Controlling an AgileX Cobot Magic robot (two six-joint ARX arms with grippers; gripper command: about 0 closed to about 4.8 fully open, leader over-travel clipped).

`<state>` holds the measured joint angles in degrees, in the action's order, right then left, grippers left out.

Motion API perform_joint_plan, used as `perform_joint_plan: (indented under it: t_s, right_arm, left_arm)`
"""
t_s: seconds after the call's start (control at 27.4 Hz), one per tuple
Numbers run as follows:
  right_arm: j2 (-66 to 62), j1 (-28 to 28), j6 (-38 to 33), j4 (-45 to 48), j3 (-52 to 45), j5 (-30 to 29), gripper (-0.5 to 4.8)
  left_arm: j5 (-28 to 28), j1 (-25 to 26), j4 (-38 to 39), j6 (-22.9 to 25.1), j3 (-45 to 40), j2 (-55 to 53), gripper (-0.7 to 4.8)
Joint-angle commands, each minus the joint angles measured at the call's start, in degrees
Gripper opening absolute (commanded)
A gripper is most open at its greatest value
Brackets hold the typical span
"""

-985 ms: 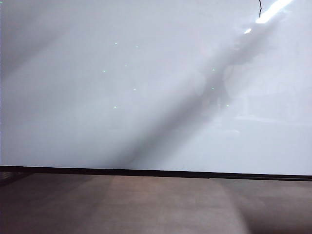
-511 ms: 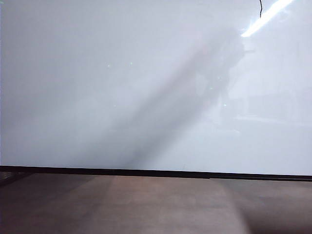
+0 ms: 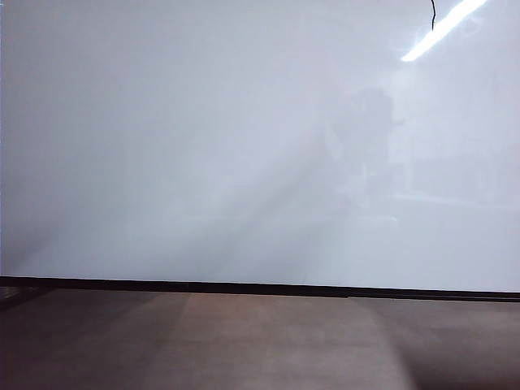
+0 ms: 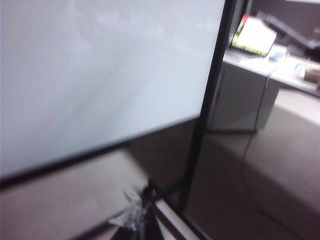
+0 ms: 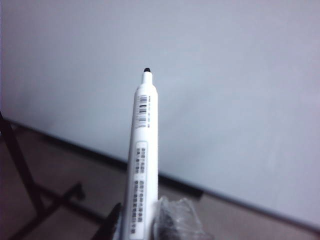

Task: Reach to the right to find the marker pen, pick it up, and write the number 1 on the whiteboard.

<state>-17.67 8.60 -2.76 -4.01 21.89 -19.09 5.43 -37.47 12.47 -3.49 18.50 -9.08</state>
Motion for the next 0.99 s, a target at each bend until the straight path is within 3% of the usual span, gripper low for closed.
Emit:
perform_joint_plan:
  t_s: [0.04,0.29,0.47,0.99]
  right_arm:
    - [0.63,1.55,-0.26,-0.04,-4.52,1.16,-0.02]
    - [0.87,4.79,-3.30,1.38,-14.12,1.18,-0.01]
    - [2.45,5.46,-3.50,5.92,-19.71,1.14,-0.01]
    - [4.33,5.44,-3.45,5.81,-21.40,3.82,-0.01]
  left_arm:
    - [-0.61,0.07,-6.16,-1.46,-4.68,0.11,-0.05]
    - [-1.53,0.07,-7.56,-1.55,-12.50,0.15,-0.05]
    - [-1.53,0.07,-11.41,-4.26,-18.05,0.33,-0.05]
    - [-1.70,0.15,-9.51,-4.48,-17.99,0.59,-0.05]
